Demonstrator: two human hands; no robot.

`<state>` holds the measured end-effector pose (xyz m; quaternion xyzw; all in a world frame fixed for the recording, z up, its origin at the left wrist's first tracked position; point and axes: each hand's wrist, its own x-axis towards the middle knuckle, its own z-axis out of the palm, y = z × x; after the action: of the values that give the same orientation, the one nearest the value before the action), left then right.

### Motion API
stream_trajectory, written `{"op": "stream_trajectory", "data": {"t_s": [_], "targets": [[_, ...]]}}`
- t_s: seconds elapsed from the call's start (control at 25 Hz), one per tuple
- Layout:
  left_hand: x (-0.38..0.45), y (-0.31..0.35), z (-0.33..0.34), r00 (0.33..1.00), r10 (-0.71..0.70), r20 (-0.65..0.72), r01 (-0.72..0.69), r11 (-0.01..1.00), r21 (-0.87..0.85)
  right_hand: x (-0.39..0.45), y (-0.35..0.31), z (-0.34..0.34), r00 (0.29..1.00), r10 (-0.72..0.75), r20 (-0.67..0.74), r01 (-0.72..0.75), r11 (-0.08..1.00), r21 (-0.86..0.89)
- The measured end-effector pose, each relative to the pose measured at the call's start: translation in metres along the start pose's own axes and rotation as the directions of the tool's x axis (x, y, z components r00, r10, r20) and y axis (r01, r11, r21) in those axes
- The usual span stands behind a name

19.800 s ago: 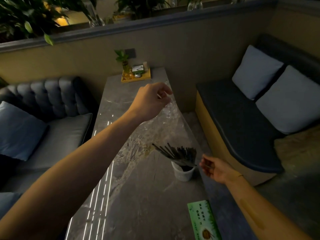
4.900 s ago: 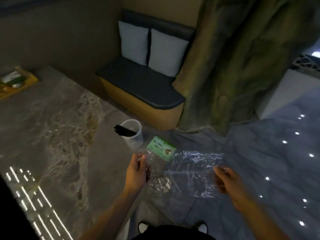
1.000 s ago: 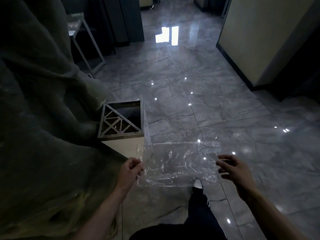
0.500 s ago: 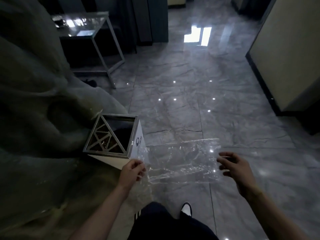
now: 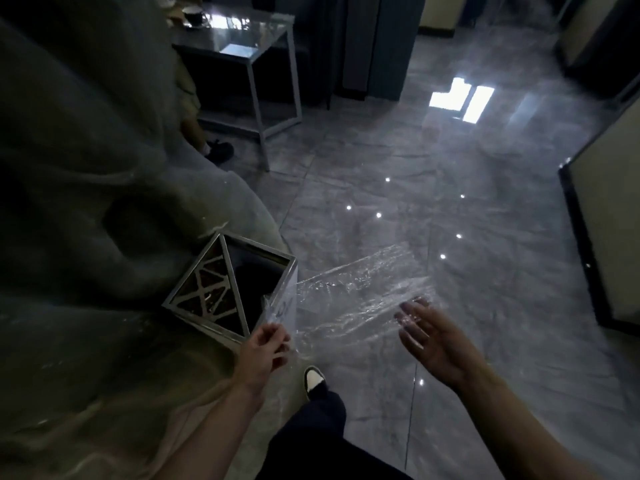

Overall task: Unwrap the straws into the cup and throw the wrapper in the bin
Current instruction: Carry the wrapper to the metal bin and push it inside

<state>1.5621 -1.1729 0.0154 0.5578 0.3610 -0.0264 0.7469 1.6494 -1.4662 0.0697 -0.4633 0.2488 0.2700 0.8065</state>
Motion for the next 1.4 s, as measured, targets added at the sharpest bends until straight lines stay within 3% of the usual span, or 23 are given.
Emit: {"op": "stream_trajectory", "data": {"t_s": [0.4,0.76,0.96,1.16,1.28,1.4], "targets": [[0.06,0.047,0.024,0.995,-0.092,-0.028,0.082,0.964,-0.253,0.128,-0.022,0.121,0.985,0.149,0.084,-0.117,0.945,-0.307],[0.051,0.052,-0.018,0.965,-0.189,-0.183,0.092,0.895,-0.437,0.19,0.001,0.191,0.916,0.322,0.239,-0.08,0.73,-0.678],[0.052,0.051,-0.031,0.922,-0.272,-0.275,0.151,0.908,-0.391,0.232,-0.021,0.224,0.786,0.574,0.227,-0.089,0.469,-0.879],[0.066,0.055,0.018,0.881,-0.365,-0.302,0.251,0.9,-0.356,0.272,-0.041,0.242,0.671,0.728,0.14,-0.155,0.322,-0.934],[0.074,0.056,0.054,0.833,-0.458,-0.31,0.291,0.84,-0.459,0.292,-0.051,0.248,0.616,0.781,0.1,-0.136,0.23,-0.964],[0.076,0.052,0.076,0.82,-0.508,-0.263,0.241,0.724,-0.646,0.306,-0.053,0.253,0.552,0.83,0.074,-0.07,0.134,-0.989]]}}
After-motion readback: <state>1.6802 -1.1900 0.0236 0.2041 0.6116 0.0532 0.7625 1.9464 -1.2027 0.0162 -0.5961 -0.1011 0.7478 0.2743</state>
